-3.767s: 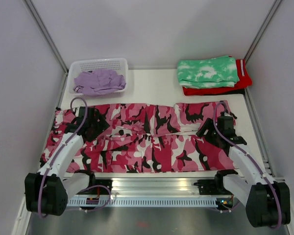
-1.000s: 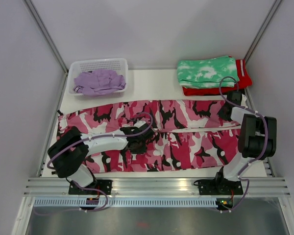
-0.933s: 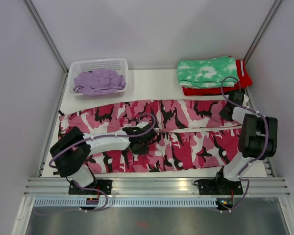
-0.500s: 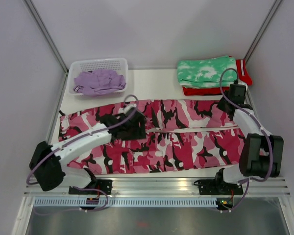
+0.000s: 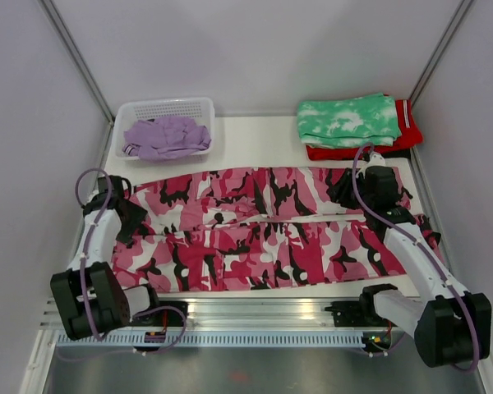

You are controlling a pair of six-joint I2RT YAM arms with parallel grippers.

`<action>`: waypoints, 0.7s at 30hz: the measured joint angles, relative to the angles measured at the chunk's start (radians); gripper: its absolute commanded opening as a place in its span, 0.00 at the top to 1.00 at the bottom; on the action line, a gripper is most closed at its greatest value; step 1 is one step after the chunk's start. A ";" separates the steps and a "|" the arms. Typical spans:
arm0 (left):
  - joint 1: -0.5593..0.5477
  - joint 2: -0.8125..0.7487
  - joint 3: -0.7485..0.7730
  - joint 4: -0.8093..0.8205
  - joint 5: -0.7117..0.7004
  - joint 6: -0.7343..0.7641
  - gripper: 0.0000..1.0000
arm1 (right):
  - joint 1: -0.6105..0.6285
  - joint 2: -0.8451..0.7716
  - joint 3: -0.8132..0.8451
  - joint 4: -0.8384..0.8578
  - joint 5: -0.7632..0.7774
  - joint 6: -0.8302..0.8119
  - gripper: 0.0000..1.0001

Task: Fold and stack the trousers
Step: Flatten the trousers out

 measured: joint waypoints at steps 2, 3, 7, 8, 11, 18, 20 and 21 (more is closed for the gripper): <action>0.056 0.042 -0.019 0.001 0.002 -0.011 0.33 | 0.000 -0.011 -0.045 -0.040 0.010 0.008 0.50; 0.074 0.072 -0.022 0.003 0.002 -0.018 0.35 | 0.000 -0.016 -0.064 -0.065 0.020 0.013 0.49; 0.089 0.202 -0.024 0.054 -0.002 -0.042 0.43 | 0.000 -0.026 -0.092 -0.146 0.063 0.033 0.45; 0.090 0.237 -0.023 0.066 -0.008 -0.045 0.45 | 0.000 -0.031 -0.092 -0.157 0.073 0.041 0.42; 0.104 0.303 0.012 0.066 -0.015 -0.049 0.46 | 0.000 -0.052 -0.092 -0.176 0.113 0.066 0.36; 0.138 0.399 0.116 0.067 -0.060 -0.046 0.48 | 0.000 -0.055 -0.092 -0.211 0.188 0.108 0.28; 0.143 0.431 0.159 0.074 -0.077 -0.035 0.48 | 0.000 -0.053 -0.095 -0.210 0.208 0.119 0.24; 0.145 0.445 0.178 0.080 -0.084 -0.027 0.48 | 0.000 -0.053 -0.100 -0.209 0.218 0.127 0.18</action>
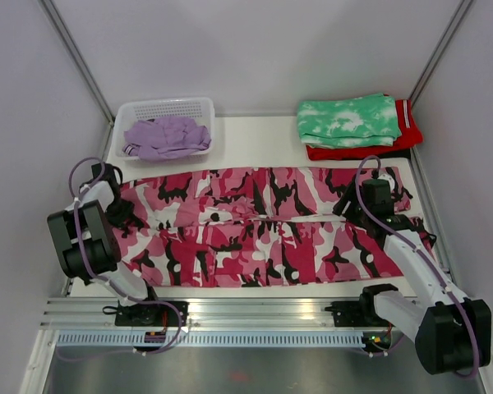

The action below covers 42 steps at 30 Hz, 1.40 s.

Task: Fold and stack the trousers
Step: Flatten the trousers out, then fold the trousers

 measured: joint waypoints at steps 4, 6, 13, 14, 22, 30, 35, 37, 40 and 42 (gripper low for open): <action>0.003 0.012 0.034 0.037 0.001 0.039 0.36 | -0.001 0.005 -0.014 -0.015 0.040 0.029 0.02; 0.003 -0.022 0.028 0.039 0.019 0.062 0.24 | -0.008 0.009 -0.011 -0.045 0.063 0.040 0.02; -0.002 -0.519 0.014 -0.082 -0.006 0.096 0.00 | -0.117 0.012 0.002 -0.097 0.063 0.100 0.02; -0.002 -0.586 0.023 -0.113 -0.037 0.079 0.00 | -0.119 0.011 0.002 -0.096 0.058 0.108 0.02; -0.001 -0.760 -0.130 -0.399 -0.233 -0.204 0.01 | -0.054 0.064 0.068 -0.088 0.064 0.104 0.02; 0.130 -0.751 -0.381 -0.304 -0.212 -0.243 0.04 | 0.044 0.126 0.100 -0.027 0.060 0.106 0.02; 0.283 -0.729 -0.464 -0.157 -0.112 -0.203 0.04 | 0.044 0.174 0.102 -0.017 0.045 0.109 0.02; 0.336 -0.720 -0.492 -0.107 -0.069 -0.180 0.04 | 0.044 0.213 0.109 -0.020 0.037 0.109 0.02; 0.374 -0.723 -0.523 -0.047 -0.024 -0.148 0.06 | 0.044 0.249 0.117 -0.022 0.034 0.111 0.02; 0.378 -0.727 -0.538 -0.012 -0.002 -0.134 0.10 | 0.044 0.253 0.117 -0.023 0.034 0.119 0.02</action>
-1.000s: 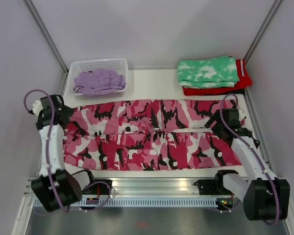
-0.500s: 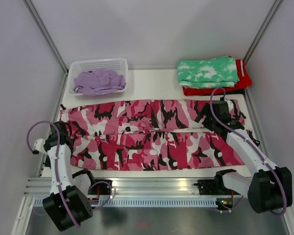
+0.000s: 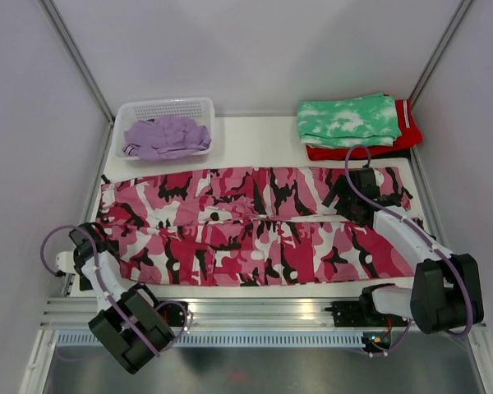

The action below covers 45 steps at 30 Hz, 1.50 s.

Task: Fold and stack the trousers
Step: Fold the trousers

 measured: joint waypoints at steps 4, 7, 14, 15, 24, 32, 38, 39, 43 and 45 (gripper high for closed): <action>0.002 -0.002 -0.019 0.060 0.023 0.025 0.14 | 0.000 0.000 0.000 0.001 0.001 0.031 0.02; 0.003 0.016 -0.020 0.098 0.031 0.039 0.20 | 0.000 -0.003 0.000 0.000 0.006 0.051 0.02; 0.010 0.042 -0.019 0.135 0.063 0.064 0.36 | -0.018 -0.022 -0.001 -0.041 0.049 0.095 0.02; 0.009 0.042 -0.020 0.137 0.072 0.068 0.38 | -0.027 -0.033 -0.003 -0.047 0.052 0.109 0.02; 0.009 0.063 -0.021 0.135 0.114 0.100 0.88 | -0.114 -0.159 -0.042 -0.121 0.119 0.214 0.02; 0.009 0.078 -0.021 0.136 0.132 0.107 0.98 | -0.296 -0.240 -0.055 -0.277 0.206 0.282 0.02; 0.009 0.079 -0.020 0.136 0.133 0.106 0.98 | -0.390 -0.377 -0.095 -0.401 0.323 0.350 0.02; 0.009 0.079 -0.020 0.136 0.133 0.106 0.98 | -0.409 -0.387 -0.105 -0.409 0.333 0.355 0.02; 0.009 0.088 -0.017 0.138 0.138 0.104 0.98 | -0.528 -0.362 -0.156 -0.443 0.344 0.396 0.02; 0.011 0.095 -0.014 0.142 0.146 0.103 0.98 | -0.574 -0.305 -0.171 -0.458 0.330 0.425 0.02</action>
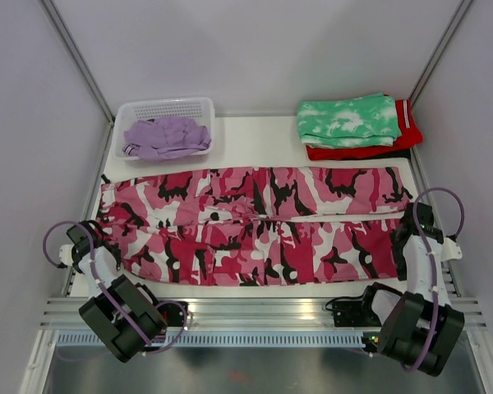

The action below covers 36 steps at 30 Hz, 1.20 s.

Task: Fold and stack the trousers
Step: Fold the trousers

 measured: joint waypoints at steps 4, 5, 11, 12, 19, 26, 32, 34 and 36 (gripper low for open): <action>0.002 0.012 0.004 0.008 0.012 0.000 0.98 | -0.037 0.076 0.006 -0.038 0.011 0.046 0.02; 0.002 0.013 0.004 0.010 0.013 0.000 0.98 | -0.041 0.079 0.011 -0.045 0.025 0.052 0.02; 0.002 0.013 0.004 0.014 0.016 0.000 0.98 | -0.137 0.043 -0.005 -0.011 0.021 0.041 0.04; 0.002 0.013 0.004 0.014 0.016 0.000 0.98 | -0.150 0.037 -0.012 -0.006 0.016 0.037 0.04; 0.002 0.014 0.004 0.015 0.019 0.000 0.98 | -0.189 0.076 -0.051 0.065 -0.013 -0.015 0.11; 0.002 0.014 0.004 0.015 0.019 0.000 0.98 | -0.204 0.108 -0.093 0.139 -0.036 -0.052 0.26; 0.002 0.014 0.005 0.013 0.013 -0.006 0.98 | -0.206 0.157 -0.074 0.185 -0.040 -0.087 0.49; 0.002 0.015 0.005 0.013 0.012 -0.009 0.98 | -0.206 0.179 -0.063 0.198 -0.045 -0.094 0.64; 0.002 0.017 0.006 0.012 0.012 -0.011 0.98 | -0.207 0.204 -0.047 0.219 -0.054 -0.099 0.74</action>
